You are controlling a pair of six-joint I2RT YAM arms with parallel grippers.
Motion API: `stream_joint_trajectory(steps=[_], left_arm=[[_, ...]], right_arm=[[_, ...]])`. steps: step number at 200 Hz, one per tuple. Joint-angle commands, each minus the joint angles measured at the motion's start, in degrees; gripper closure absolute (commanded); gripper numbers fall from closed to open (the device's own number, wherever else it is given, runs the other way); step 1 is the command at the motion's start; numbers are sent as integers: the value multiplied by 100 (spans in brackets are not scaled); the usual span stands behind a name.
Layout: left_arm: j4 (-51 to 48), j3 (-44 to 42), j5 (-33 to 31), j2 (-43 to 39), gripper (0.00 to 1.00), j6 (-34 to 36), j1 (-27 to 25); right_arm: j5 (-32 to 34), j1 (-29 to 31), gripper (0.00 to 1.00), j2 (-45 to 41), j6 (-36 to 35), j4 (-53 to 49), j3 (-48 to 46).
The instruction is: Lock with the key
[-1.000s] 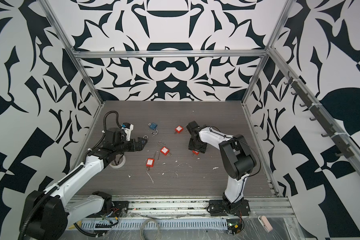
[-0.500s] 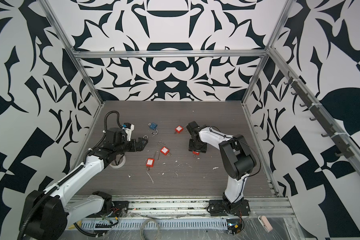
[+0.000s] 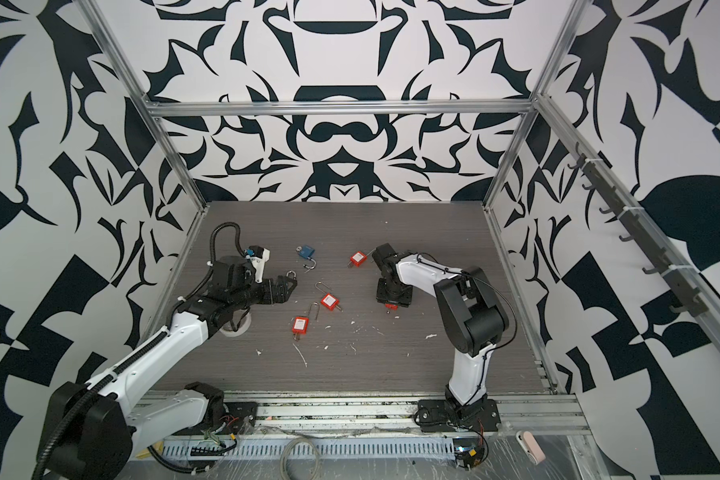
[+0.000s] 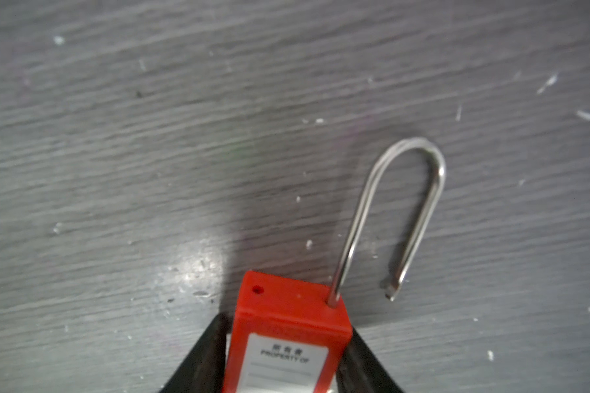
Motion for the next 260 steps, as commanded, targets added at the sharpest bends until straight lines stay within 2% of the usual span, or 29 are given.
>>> stream_joint_trajectory(steps=[1,52,91,98,133,163,179,234,260], left_arm=[[-193,107,-61,-143,1,-84,-40],[-203,117,-93,-182,1,-111,-61],[-252,94,-143,-255,1,-129,-90],[-257,100,-148,-266,1,-133,-89],[-283,74,-163,-302,1,-155,-115],[-283,79,-185,-303,1,-165,-136],[-283,89,-197,-312,1,-182,-159],[-309,136,-223,-360,1,100,-180],[-301,218,94,-403,1,653,-175]], right_arm=[[88,33,52,-49,-178,-39,155],[-536,129,58,-6,-1710,-1,173],[-746,543,58,-5,-2780,-79,166],[-827,584,61,-7,-2905,-64,152],[-734,639,61,6,-3005,-60,85],[-582,700,49,87,-2948,-143,132],[-434,753,49,165,-2904,-237,212],[-332,963,63,127,-3069,-465,435],[-796,1063,67,-373,-3651,-469,474]])
